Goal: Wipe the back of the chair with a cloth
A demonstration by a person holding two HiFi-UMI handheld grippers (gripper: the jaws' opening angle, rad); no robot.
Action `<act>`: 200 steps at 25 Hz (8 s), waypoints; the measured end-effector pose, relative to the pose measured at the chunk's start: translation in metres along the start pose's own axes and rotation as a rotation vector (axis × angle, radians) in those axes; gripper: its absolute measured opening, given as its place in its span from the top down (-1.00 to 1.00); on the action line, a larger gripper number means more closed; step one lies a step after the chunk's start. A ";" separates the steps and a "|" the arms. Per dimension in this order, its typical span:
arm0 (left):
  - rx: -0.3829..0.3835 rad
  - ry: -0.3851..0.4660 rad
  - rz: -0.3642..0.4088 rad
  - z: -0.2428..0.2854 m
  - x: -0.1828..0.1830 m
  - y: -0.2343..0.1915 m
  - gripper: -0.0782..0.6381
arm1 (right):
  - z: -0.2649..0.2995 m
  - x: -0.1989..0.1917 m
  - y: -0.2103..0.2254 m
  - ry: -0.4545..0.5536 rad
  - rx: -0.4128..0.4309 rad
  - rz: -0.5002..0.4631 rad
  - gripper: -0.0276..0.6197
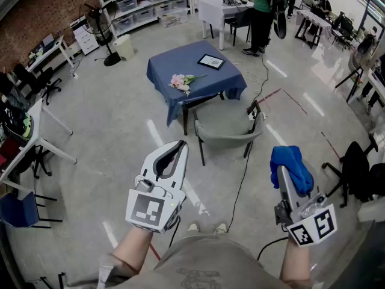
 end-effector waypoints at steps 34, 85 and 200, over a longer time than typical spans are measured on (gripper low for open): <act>0.033 -0.008 -0.102 0.026 0.001 0.075 0.27 | -0.047 -0.015 0.072 -0.012 0.088 0.044 0.47; -0.024 -0.784 -0.422 0.374 -0.387 -0.123 0.15 | 0.387 -0.432 0.257 -0.942 0.421 0.287 0.45; 0.100 -1.163 -0.594 0.378 -0.597 -0.082 0.35 | 0.203 -0.587 0.301 -1.882 0.947 0.238 0.52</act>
Point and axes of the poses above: the fingertips, and each gripper's own axes: z forward along the fingers, y to its right, x out of its top, the point moved 5 cm from there along -z, backward along the fingers, and after that the axes turned 9 degrees about x, right-handed, at the moved point
